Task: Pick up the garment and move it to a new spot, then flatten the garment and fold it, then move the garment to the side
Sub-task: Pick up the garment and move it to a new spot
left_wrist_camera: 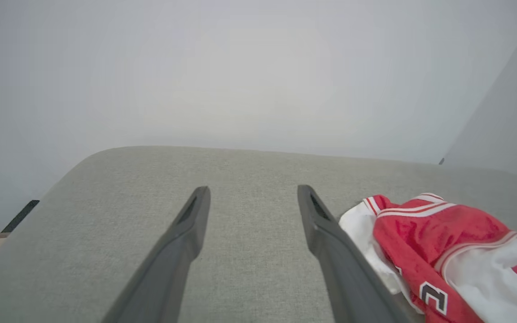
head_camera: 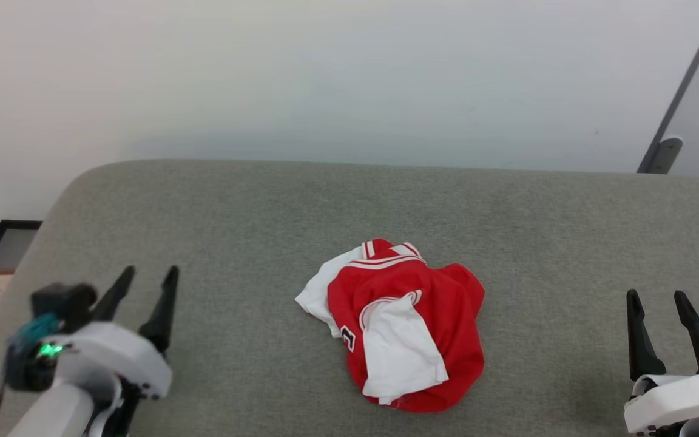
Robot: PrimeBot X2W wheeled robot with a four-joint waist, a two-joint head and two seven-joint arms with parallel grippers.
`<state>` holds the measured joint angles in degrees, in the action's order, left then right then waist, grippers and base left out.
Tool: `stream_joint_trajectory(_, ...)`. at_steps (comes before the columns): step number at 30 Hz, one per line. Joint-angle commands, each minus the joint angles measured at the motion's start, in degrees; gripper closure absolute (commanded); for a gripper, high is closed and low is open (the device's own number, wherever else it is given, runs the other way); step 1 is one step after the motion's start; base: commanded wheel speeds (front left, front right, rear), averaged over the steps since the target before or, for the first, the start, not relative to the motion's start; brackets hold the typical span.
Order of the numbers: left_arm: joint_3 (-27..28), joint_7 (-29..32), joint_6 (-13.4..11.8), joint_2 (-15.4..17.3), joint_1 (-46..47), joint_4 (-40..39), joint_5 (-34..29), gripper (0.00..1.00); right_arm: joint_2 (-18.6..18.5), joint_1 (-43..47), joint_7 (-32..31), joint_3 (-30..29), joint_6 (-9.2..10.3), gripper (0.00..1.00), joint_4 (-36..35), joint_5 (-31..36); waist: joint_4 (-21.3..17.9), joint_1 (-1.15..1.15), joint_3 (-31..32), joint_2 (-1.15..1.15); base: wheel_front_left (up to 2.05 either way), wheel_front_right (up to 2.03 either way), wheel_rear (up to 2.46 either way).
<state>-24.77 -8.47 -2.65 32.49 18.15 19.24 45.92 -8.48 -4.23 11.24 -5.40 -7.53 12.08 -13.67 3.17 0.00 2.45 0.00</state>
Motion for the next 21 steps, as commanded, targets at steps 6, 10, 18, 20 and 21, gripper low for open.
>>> stream_joint_trajectory(6, 3.44, -3.96, -2.66, 1.30, -6.20, -3.03, 1.37, 0.00, 0.21, 1.14, 0.70, -0.39, 0.08, 0.00, 0.49, 0.59, 1.19, 0.00, 0.45, 0.00, 0.00, 0.00, 0.00)
stream_joint_trajectory(10, 4.64, -4.89, -3.65, 2.61, -9.32, -5.15, 1.32, 0.00, 0.34, 1.39, 0.61, -0.53, 0.08, 0.00, 0.27, 0.57, 1.64, 0.00, 0.36, 0.00, 0.00, 0.00, 0.00)
stream_joint_trajectory(18, 6.28, -5.52, -4.14, 3.27, -11.92, -7.87, 2.12, 0.00, 0.53, 1.31, -0.01, -0.57, 0.08, 0.00, -0.25, 0.63, 2.15, 0.00, 0.20, 0.00, 0.00, 0.00, 0.00)
stream_joint_trajectory(20, 6.17, -5.31, -4.52, 3.26, -12.21, -8.57, 2.01, 0.00, 0.59, 1.31, -0.09, -0.50, 0.08, 0.00, -0.31, 0.64, 2.18, 0.00, 0.20, 0.00, 0.00, 0.00, 0.00)
stream_joint_trajectory(21, 6.10, -5.17, -4.67, 3.36, -12.35, -8.84, 1.87, 0.00, 0.60, 1.29, -0.20, -0.43, 0.08, 0.00, -0.31, 0.65, 2.18, 0.00, 0.19, 0.00, 0.00, 0.00, 0.00)
